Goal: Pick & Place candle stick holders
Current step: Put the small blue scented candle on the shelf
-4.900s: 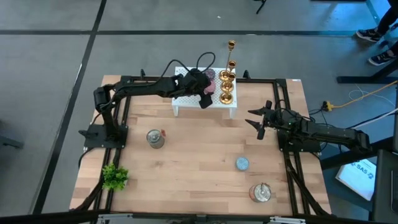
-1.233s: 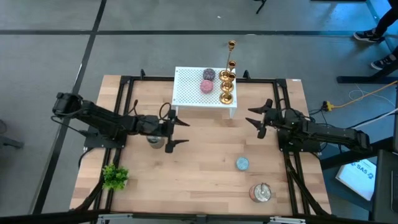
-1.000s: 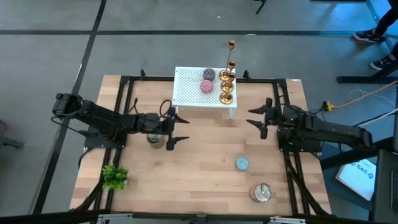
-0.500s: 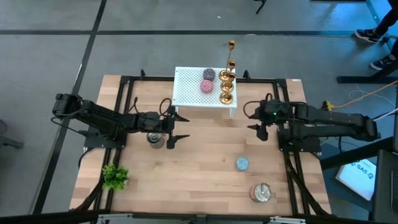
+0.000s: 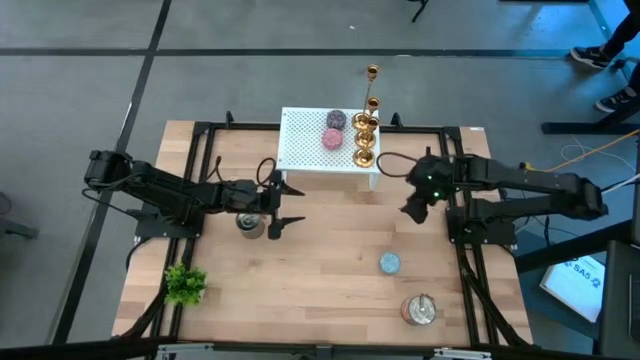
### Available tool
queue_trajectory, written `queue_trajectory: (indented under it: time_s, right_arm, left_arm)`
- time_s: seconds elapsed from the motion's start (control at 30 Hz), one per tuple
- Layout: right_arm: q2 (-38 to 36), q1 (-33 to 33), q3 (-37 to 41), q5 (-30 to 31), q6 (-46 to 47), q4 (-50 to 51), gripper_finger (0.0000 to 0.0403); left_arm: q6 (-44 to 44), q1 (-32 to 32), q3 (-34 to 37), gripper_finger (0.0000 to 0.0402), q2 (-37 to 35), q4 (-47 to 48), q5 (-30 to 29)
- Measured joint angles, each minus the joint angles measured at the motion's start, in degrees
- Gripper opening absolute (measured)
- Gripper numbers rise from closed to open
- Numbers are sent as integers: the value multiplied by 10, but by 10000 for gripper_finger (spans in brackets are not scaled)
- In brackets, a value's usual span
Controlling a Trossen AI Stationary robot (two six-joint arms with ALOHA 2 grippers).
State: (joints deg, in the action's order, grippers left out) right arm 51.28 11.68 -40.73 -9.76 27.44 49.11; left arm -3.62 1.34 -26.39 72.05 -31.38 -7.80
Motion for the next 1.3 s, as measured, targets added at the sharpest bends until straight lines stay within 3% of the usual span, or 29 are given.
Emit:
queue_trajectory:
  time_s: [0.1,0.33,0.57,1.0,1.17,1.3]
  right_arm:
    - [13,-3,-36,-37,39,87,232]
    - [32,-45,-28,-28,55,229,232]
    - [84,-102,20,-19,80,172,232]
    - [202,-162,20,47,78,156,232]
    - [227,-192,20,48,62,92,232]
    - [245,-256,21,48,16,26,232]
  left_arm:
    - [0,0,0,322,0,0,0]
    - [14,0,0,322,0,4,0]
    - [14,0,0,322,0,8,14]
    - [15,0,0,322,0,8,15]
    - [15,0,0,322,0,8,15]
    - [18,0,0,322,0,9,15]
